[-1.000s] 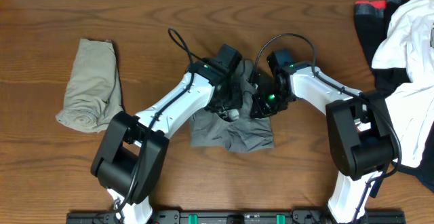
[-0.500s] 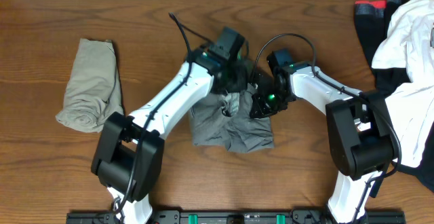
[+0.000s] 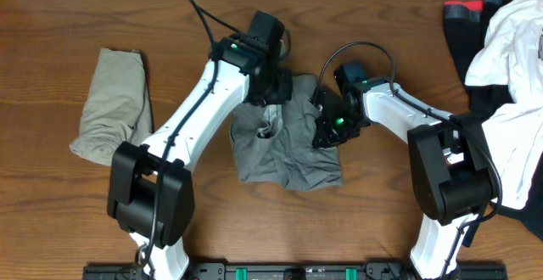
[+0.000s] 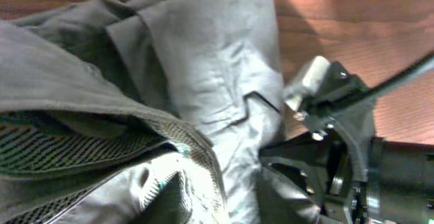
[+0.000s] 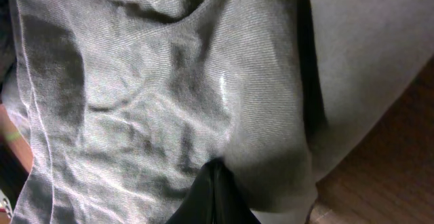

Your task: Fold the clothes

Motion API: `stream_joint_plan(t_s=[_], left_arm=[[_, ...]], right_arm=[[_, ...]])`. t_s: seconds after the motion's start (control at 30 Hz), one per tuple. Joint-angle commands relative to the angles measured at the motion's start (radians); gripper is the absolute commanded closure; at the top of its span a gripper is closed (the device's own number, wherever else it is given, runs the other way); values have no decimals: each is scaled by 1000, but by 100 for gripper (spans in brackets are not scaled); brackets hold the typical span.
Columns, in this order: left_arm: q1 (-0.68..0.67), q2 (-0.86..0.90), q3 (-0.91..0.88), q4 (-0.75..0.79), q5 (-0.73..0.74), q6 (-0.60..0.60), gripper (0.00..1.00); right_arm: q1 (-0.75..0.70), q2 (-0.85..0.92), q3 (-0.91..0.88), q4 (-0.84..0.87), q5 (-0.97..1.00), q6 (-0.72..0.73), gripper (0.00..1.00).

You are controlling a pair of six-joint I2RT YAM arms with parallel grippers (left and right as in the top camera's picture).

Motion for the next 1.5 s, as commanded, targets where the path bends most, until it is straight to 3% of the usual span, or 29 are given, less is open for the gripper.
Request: stream_joint_plan(t_s=[0.0,0.1,0.3,0.53,0.87,1.03,1.23,1.47], left_arm=[[-34,4,5,35,5,21,49],[-49,12,5,85,6,21,52],[-40,13,5,34,-84,24,94],[85,-62,5,-79,-149,10,94],[193,-33,-42,-79,-119,51,94],[157,16,-91,-37,-86,50,94],[44,105,-126,-88,114,2,94],[-79,140,-143,-147,35,-42,94]], right_arm=[[3,60,-26,-9,110,6,99],[3,60,-26,-9,110,7,99],[3,60,-26,-13,111,6,99],[3,60,-26,-14,111,6,99],[3,60,-26,-15,111,6,99],[3,60,-26,-15,117,7,99],[3,60,-26,-20,119,6,99],[3,60,-26,-27,130,7,99]])
